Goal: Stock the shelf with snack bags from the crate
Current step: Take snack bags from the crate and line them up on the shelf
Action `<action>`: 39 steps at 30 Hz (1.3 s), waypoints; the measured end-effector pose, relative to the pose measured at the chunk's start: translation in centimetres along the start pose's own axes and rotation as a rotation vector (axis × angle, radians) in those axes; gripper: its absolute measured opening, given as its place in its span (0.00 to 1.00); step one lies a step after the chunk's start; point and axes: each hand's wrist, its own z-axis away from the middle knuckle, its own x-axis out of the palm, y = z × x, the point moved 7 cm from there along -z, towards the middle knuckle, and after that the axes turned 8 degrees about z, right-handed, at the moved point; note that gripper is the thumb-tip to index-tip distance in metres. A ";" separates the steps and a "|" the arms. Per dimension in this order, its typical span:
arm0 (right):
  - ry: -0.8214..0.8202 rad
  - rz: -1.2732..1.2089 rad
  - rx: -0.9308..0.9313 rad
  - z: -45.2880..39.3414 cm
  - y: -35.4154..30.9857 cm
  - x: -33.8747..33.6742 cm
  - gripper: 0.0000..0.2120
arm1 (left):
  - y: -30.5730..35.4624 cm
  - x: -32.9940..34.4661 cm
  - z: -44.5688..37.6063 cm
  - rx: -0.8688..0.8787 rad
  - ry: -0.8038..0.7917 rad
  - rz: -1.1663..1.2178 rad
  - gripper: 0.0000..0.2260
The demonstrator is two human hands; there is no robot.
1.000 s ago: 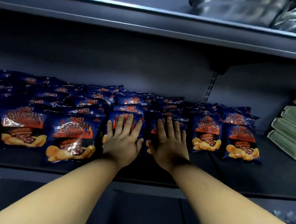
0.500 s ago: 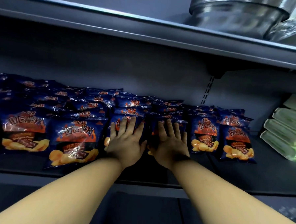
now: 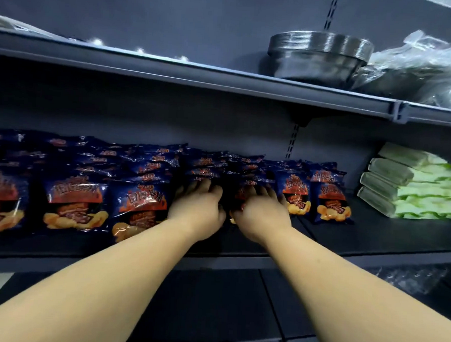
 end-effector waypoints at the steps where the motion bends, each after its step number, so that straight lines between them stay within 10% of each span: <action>1: 0.007 0.005 0.001 0.6 -0.4 -0.5 0.27 | 0.0 -0.7 0.5 -0.006 0.004 0.001 0.20; 22: 0.103 -0.007 -0.157 7.1 -4.5 -5.0 0.22 | -1.2 -6.9 8.9 -0.120 0.111 -0.086 0.18; 39: 0.086 -0.058 -0.085 5.7 -22.8 -4.7 0.26 | -19.9 -12.1 11.8 -0.141 0.046 -0.092 0.21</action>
